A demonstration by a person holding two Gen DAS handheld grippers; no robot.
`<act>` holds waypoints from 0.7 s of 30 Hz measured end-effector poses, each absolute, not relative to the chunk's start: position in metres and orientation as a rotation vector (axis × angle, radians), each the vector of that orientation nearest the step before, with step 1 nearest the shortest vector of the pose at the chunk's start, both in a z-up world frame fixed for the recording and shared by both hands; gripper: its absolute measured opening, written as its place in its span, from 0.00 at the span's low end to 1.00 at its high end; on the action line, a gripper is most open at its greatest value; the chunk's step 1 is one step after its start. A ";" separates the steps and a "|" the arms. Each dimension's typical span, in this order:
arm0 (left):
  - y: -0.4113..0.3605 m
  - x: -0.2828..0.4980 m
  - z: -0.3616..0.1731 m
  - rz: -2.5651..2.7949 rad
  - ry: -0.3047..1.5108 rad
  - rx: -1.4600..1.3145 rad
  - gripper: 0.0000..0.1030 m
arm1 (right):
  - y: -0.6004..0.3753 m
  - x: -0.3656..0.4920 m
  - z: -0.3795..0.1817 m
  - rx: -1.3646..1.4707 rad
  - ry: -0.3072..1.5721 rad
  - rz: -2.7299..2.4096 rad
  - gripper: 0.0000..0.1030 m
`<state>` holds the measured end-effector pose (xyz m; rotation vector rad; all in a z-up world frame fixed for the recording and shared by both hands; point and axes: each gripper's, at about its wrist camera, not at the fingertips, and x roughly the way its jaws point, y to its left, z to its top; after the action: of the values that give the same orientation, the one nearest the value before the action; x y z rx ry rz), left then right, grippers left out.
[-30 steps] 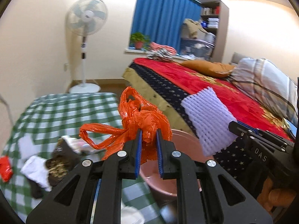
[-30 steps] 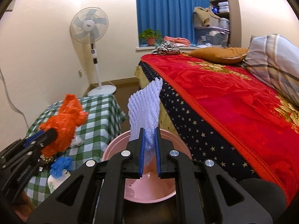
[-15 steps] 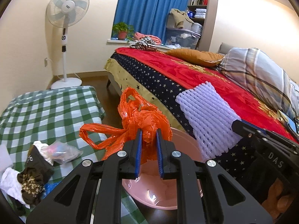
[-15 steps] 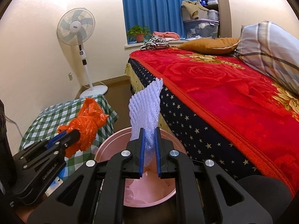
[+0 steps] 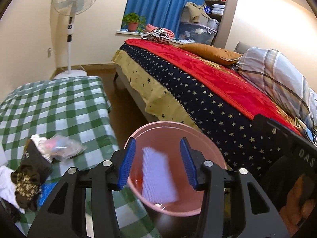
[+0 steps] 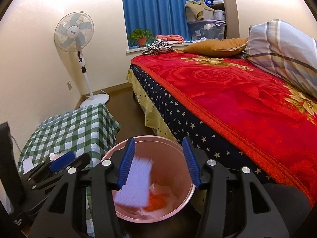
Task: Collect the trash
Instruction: 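Open both grippers to drop the foam net and orange bag into the bin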
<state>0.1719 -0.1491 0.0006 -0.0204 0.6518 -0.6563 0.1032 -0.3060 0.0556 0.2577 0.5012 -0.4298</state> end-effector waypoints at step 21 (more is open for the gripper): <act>-0.046 0.117 0.027 -0.442 0.573 -0.053 0.33 | -0.253 0.101 0.047 0.222 0.507 -0.179 0.37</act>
<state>0.1167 -0.0465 0.0273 -0.0527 0.5727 -0.4425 0.1009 -0.2533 0.0472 0.2216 0.5073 -0.1790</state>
